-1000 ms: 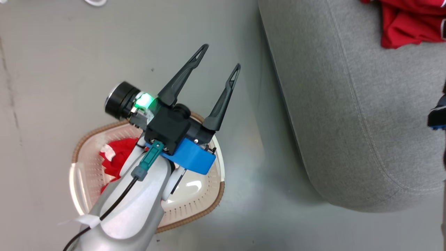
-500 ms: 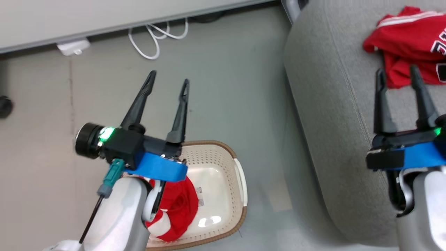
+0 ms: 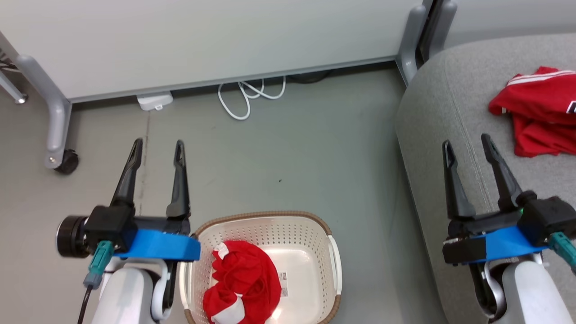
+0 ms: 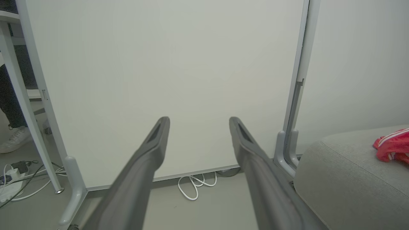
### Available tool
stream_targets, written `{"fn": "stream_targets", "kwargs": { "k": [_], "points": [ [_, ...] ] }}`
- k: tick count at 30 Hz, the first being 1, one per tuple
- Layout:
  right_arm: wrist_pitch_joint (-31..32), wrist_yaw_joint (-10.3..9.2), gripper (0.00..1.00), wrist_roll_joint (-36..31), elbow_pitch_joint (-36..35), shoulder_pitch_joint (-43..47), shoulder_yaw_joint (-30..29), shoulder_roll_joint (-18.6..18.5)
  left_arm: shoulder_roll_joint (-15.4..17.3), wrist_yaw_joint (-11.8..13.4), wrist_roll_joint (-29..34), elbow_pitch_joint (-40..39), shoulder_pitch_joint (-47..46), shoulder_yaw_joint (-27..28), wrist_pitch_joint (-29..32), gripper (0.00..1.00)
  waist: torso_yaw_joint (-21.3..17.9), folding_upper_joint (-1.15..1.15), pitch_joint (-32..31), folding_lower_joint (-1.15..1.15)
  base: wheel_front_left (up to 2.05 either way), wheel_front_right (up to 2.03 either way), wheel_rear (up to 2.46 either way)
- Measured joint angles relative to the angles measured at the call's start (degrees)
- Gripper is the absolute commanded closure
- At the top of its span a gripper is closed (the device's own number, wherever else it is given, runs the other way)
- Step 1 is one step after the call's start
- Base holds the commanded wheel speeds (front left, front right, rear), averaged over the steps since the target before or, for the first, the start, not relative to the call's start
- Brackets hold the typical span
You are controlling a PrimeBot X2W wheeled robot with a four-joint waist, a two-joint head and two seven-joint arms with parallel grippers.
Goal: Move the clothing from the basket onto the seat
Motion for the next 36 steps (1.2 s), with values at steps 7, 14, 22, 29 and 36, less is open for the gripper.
{"fn": "stream_targets", "kwargs": {
  "k": [7, 14, 22, 29, 36],
  "points": [
    [0.0, 0.0, 0.0, -0.1, -0.5, 4.0, 0.2, 0.7, -0.7, -1.2, 0.6, -0.1, 4.7, 3.6, 0.0, 0.0, 1.2, 0.0, -3.5, 0.0, 0.0, 0.0, 0.0],
    [0.0, -0.01, 0.0, 0.2, -0.8, 7.0, 0.7, 1.2, -1.4, -2.1, 1.1, -0.3, 7.9, 5.4, 0.0, 0.0, 1.9, 0.0, -6.1, 0.01, 0.0, 0.0, 0.0],
    [0.0, -0.01, 0.0, 0.6, 0.0, 8.3, 0.3, 1.4, -1.8, -3.0, 1.4, 0.0, 9.4, 5.9, 0.0, 0.0, 2.6, 0.0, -7.2, 0.01, 0.0, 0.0, 0.0],
    [0.0, -0.01, 0.0, 1.1, 0.3, 8.7, 0.5, 1.5, -2.0, -3.6, 0.5, 0.5, 9.7, 6.2, 0.0, 0.0, 2.6, 0.0, -7.4, 0.01, 0.0, 0.0, 0.0],
    [0.0, -0.01, 0.0, 1.4, 0.4, 8.9, 0.4, 1.5, -2.0, -3.8, 0.6, 0.6, 9.7, 6.4, 0.0, 0.0, 2.6, 0.0, -7.6, 0.01, 0.0, 0.0, 0.0]
  ]
}}
